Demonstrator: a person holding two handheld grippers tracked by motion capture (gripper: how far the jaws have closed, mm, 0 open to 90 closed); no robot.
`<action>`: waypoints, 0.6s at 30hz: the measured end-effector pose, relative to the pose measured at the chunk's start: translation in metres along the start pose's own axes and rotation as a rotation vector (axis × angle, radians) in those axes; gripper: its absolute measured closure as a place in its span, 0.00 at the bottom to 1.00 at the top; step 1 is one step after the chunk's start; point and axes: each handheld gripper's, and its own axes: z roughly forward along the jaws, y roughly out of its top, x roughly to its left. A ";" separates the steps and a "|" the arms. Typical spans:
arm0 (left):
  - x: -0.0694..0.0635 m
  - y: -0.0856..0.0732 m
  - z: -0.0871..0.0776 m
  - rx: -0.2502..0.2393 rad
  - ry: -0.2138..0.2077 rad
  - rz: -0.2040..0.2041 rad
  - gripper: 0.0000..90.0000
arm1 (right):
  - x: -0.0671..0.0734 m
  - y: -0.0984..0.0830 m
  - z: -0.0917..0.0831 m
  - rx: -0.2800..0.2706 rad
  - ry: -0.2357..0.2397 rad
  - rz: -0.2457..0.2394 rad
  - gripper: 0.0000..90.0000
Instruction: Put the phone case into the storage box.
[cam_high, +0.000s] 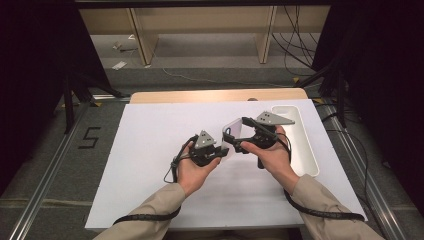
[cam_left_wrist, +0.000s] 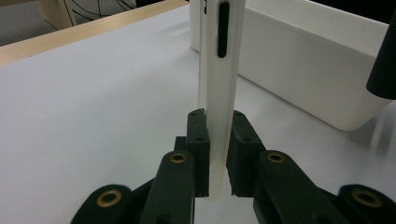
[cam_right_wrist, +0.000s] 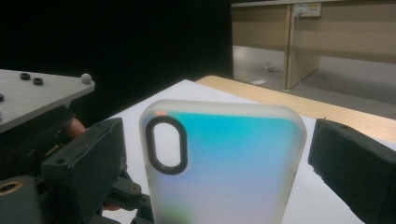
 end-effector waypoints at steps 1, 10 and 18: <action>0.000 0.000 0.000 0.001 0.000 0.002 0.90 | 0.000 -0.001 0.000 -0.003 -0.003 0.002 0.06; -0.002 0.000 0.001 -0.002 0.002 -0.004 0.90 | 0.001 -0.004 0.001 -0.007 -0.029 0.005 0.09; -0.004 0.000 0.003 0.002 -0.002 0.002 0.90 | 0.001 -0.005 0.002 -0.011 -0.044 0.013 0.11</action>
